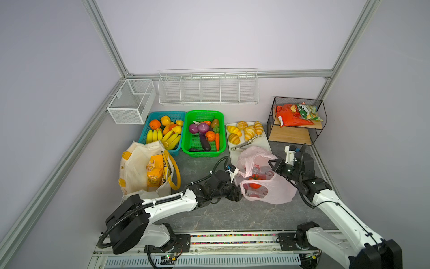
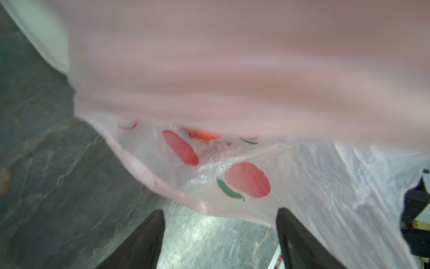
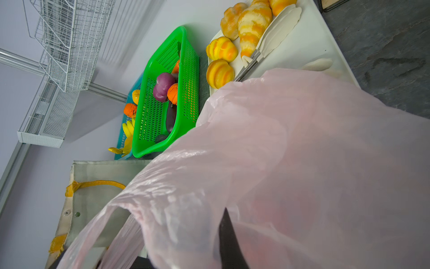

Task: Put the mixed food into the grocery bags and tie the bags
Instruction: 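Withdraw the left gripper from the pink bag while the right gripper holds the handle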

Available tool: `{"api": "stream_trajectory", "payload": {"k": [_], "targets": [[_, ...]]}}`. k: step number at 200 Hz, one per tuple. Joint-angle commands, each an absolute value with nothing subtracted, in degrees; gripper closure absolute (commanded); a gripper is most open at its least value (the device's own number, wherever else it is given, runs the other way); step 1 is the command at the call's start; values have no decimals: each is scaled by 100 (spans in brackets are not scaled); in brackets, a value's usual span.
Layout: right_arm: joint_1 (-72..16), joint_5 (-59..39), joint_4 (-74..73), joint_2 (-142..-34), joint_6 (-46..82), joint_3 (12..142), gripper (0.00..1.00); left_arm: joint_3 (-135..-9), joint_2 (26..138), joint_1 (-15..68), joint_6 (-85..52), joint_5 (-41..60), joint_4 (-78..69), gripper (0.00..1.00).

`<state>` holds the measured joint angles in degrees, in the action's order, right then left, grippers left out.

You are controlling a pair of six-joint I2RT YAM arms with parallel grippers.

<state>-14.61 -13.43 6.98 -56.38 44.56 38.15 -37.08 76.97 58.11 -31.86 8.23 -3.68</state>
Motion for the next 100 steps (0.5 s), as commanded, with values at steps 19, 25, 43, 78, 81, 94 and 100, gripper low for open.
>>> {"api": "stream_trajectory", "payload": {"k": [19,25,43,78,81,94,100], "targets": [[-1434,-1318,650,-5660,4409,3735,94,-3550,8061,5675,-4202,281,-1037,22],[-1441,-1318,651,-5660,4407,3735,94,-3632,8183,5646,-4252,342,-1096,22],[-1436,-1317,667,-5669,4384,3755,94,-3921,8576,5616,-4234,569,-1277,25],[-1433,-1301,699,-5687,4321,3789,94,-4408,9302,5591,-4201,887,-1398,41],[-1438,-1290,718,-5680,4298,3792,94,-4432,9334,5586,-4204,912,-1397,44],[-1433,-1251,835,-5669,4172,3850,94,-4495,9359,5583,-4162,1037,-1444,59],[-1437,-1214,940,-5662,4057,3912,94,-4488,9304,5577,-4144,1109,-1500,66]]}}
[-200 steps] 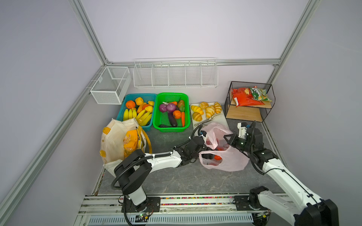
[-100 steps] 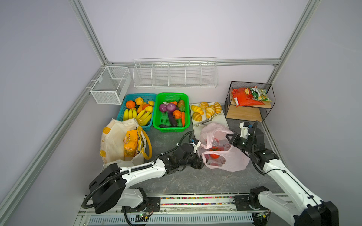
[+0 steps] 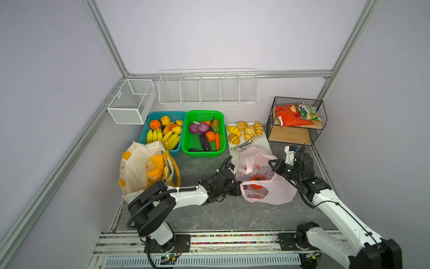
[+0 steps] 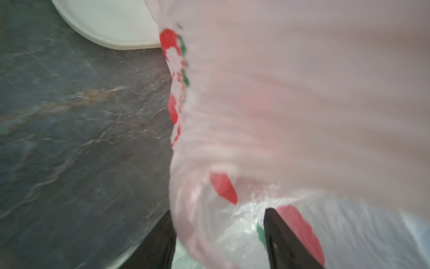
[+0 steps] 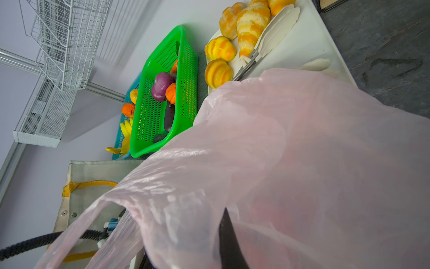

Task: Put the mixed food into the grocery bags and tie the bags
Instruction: 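Withdraw the left gripper from the pink bag while the right gripper holds the handle, then reach the left gripper into the green basket toward the orange pumpkin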

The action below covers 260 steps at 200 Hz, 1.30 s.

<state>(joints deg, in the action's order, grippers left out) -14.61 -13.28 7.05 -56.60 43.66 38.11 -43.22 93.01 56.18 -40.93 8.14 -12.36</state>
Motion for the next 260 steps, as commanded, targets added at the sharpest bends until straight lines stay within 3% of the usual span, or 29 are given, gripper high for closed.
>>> {"api": "stream_trajectory", "payload": {"k": [1,18,29,55,96,121,161,181,213,260], "targets": [[-1435,-1214,967,-5661,4032,3925,94,-4485,9293,5579,-4137,1126,-1510,67],[-1404,-1205,1575,-5645,3363,4287,94,-4511,8965,5584,-4030,1458,-1617,85],[-1390,-1113,2191,-5643,2790,4637,94,-4599,8713,5581,-3936,1795,-1605,92],[-1383,-825,3295,-5528,1850,5266,94,-4985,8356,5560,-3840,2747,-1321,97],[-1381,-458,3703,-5336,1563,5458,94,-4985,8388,5124,-4389,3688,-1708,98],[-1384,-535,3709,-5453,1561,5514,94,-5110,8540,4864,-4285,3741,-1166,89],[-1370,-453,3777,-5465,1491,5601,94,-5266,8098,4253,-3303,3680,125,46],[-1370,-505,3665,-5467,1579,5493,94,-5329,7583,3680,-2673,3013,971,38],[-1367,-649,3403,-5540,1689,5355,94,-5404,7173,2805,-2349,1153,1282,25],[-1359,-869,3165,-5687,1716,5320,94,-6862,9001,2296,-1394,18,1443,23]]}}
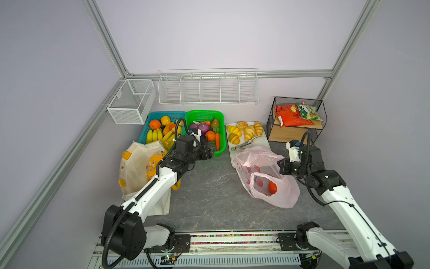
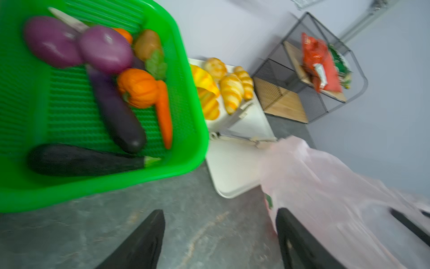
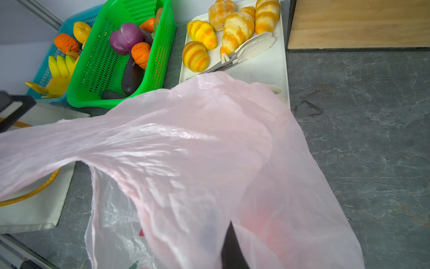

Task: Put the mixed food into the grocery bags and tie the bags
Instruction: 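Reach the left gripper into the green basket toward the orange pumpkin, then grasp the orange pumpkin with the left gripper and lift it toward the bag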

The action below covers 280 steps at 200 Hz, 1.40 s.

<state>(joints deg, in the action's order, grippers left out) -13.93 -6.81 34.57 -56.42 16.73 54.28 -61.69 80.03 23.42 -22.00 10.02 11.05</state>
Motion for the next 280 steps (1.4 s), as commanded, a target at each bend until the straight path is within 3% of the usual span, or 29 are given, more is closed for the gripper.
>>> {"api": "stream_trajectory", "payload": {"k": [1,58,94,215,240,280], "targets": [[-1361,-870,3165,-5687,1715,5323,94,-6903,9062,2295,-1374,9,1451,23],[-1269,-906,3057,-5660,1685,5247,94,-9834,11794,2281,-923,-567,2990,23],[-1222,-988,2983,-5678,1679,5212,94,-11020,12829,2283,-955,-429,3527,22],[-1213,-1200,2861,-5719,1773,5125,94,-12602,14184,2269,-1010,-392,3646,21],[-1213,-1178,2856,-5722,1767,5098,94,-12647,14236,2274,-1023,-440,3588,24],[-1219,-1226,2819,-5724,1815,5071,94,-12650,14171,2274,-1032,-484,3530,37]]}}
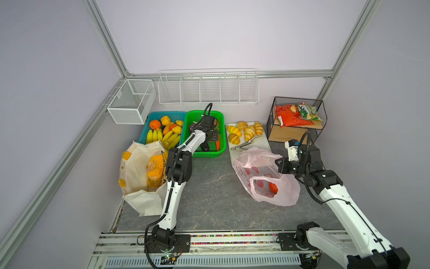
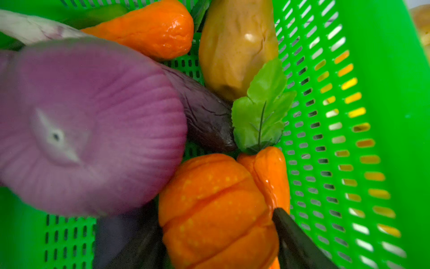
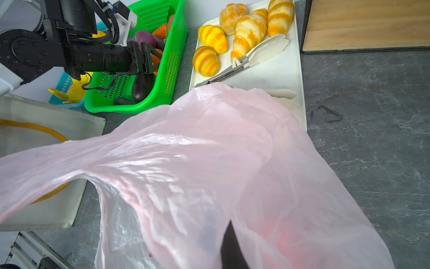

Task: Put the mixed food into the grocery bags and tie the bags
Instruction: 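Grasp the orange pumpkin with the left gripper and lift it toward the bag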

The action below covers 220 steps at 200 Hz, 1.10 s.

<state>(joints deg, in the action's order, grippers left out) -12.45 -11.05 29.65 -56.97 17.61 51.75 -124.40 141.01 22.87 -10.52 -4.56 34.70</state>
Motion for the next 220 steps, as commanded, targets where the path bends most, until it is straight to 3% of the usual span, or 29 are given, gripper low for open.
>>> {"api": "stream_trajectory", "payload": {"k": [1,38,109,149,220], "targets": [[-1216,-1228,2820,-5723,1817,5071,94,-12644,14165,2271,-1030,-484,3532,38],[-1213,-1248,2804,-5709,1850,5073,94,-12185,13667,2276,-1113,-391,3350,51],[-1210,-1309,2705,-5722,1993,5072,94,-9674,11687,2290,-1366,71,2096,55],[-1214,-1235,2692,-5678,2023,4893,94,-7534,9927,2380,-1813,991,1183,57],[-1217,-1238,2507,-5787,2129,4949,94,-4495,6986,4007,-1810,1499,1197,57]]}}
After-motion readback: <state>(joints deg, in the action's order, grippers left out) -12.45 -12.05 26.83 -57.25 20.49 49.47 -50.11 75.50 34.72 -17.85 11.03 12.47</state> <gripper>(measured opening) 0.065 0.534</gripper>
